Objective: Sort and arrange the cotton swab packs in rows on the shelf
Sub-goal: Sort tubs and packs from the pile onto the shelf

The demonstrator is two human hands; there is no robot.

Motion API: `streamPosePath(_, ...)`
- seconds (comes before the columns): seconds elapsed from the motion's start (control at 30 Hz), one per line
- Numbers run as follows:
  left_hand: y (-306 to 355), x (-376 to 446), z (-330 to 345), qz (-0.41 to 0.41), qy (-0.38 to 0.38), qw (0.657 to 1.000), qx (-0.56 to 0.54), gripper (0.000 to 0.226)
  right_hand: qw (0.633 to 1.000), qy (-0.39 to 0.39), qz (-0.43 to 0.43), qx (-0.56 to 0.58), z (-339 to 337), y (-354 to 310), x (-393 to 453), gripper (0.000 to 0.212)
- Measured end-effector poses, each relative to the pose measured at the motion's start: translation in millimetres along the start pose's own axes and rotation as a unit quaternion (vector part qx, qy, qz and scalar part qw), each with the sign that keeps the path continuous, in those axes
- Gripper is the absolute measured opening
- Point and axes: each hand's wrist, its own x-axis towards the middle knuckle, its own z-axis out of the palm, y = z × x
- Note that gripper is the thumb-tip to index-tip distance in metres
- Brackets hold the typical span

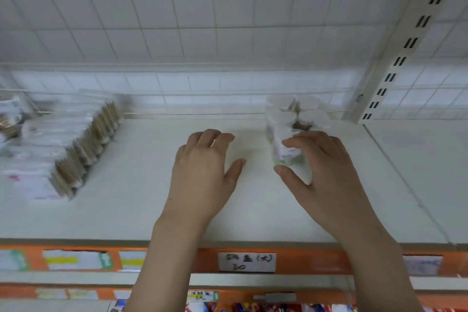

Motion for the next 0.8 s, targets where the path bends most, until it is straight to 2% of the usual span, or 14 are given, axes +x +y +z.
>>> streamPosePath(0.2,-72.1,-28.8,-60.1,-0.022,0.029,0.999,0.023,0.035,0.999,-0.044,-0.027,0.01,46.7,-77.0,7.8,0.034)
streamPosePath(0.4,-178.3,-56.4,-130.2,-0.045,0.041,0.996,0.064,0.031,0.996,-0.052,-0.065,0.01,109.1,-190.5,21.0,0.033)
streamPosePath(0.6,-271.3,-78.4,-186.5,-0.078,0.049,0.994,0.061,0.031,0.991,-0.074,-0.111,0.016,157.0,-291.1,36.0,0.033)
streamPosePath(0.8,-327.0,-84.7,-203.9,-0.116,0.05,0.991,0.048,0.031,0.988,-0.088,-0.123,0.01,180.6,-328.2,44.7,0.031)
